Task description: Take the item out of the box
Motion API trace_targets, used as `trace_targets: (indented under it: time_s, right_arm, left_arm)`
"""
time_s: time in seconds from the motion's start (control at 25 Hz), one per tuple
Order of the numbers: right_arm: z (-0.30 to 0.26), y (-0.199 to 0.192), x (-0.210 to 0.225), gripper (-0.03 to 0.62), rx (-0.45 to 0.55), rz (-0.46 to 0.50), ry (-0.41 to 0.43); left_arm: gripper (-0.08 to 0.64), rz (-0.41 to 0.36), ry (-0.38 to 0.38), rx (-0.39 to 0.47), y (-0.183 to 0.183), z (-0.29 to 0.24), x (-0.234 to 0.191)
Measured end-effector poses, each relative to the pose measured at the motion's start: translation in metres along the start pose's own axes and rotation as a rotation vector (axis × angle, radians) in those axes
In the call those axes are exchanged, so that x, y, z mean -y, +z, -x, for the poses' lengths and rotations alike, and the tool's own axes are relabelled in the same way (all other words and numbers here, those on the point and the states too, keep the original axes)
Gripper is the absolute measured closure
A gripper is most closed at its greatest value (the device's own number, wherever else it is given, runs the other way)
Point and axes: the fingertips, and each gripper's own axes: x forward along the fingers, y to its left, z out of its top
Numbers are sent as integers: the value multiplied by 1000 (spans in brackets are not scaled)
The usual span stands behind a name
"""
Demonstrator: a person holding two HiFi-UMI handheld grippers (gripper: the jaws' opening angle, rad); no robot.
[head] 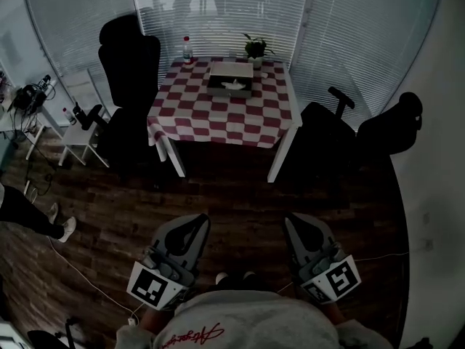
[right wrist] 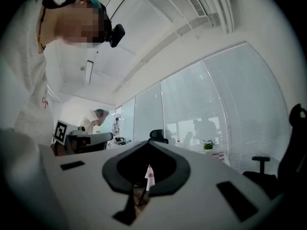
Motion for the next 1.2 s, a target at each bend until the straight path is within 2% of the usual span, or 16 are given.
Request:
trace_targets:
  time_s: [0.28,0.72,1.2]
  right_arm:
    - [-10,-17,-10,583,-3,-60,-48]
    - [-10,-19,0,583,-6,-53,-123]
    - [-54,-25,38,583,12,-40,-74]
  left_arm:
    - [543,6,-30,-35,-15,14,-13]
    - [543,27,-94,-32,-22,2,-20]
    - [543,33,-71,-32,-37,-38,-54]
